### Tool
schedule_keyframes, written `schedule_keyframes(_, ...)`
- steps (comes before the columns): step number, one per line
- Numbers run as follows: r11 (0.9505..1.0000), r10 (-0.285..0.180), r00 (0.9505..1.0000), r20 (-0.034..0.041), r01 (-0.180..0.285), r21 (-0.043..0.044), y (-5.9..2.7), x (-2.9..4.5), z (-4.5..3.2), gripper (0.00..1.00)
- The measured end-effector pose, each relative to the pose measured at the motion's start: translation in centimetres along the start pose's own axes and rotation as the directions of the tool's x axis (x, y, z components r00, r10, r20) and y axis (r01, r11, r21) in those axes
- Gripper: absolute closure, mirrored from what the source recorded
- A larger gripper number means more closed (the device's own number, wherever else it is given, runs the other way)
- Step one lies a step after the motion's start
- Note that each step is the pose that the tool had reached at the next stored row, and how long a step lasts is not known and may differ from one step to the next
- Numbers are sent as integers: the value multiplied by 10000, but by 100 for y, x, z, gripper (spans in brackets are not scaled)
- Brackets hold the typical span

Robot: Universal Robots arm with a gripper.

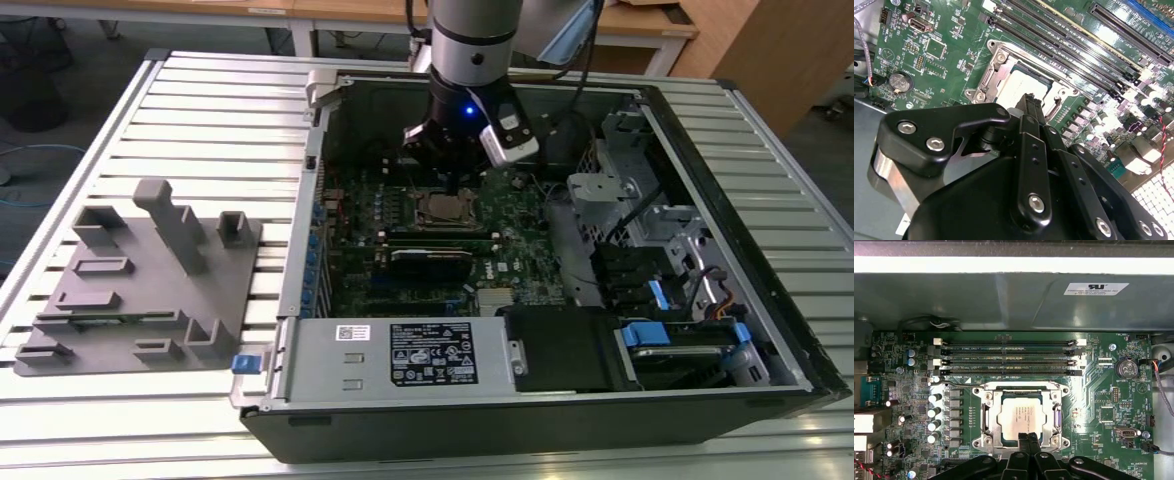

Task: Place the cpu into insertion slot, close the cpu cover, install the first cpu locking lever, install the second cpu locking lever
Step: 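Install the first cpu locking lever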

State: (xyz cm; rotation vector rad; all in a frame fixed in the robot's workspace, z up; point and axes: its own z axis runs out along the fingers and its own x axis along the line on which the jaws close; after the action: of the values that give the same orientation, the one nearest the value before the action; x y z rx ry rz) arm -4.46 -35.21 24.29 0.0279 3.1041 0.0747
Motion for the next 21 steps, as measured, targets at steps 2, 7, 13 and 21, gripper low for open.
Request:
schedule_keyframes(2,10000,0,10000,-1,0,2,0,0,-3,89)
schedule_keyframes(7,10000,0,10000,0,0,-1,1,0,-7,89)
schedule_keyframes(13,10000,0,10000,-1,0,1,1,-1,-26,89)
schedule_keyframes(21,10000,1,10000,-1,-1,1,4,-3,-84,89)
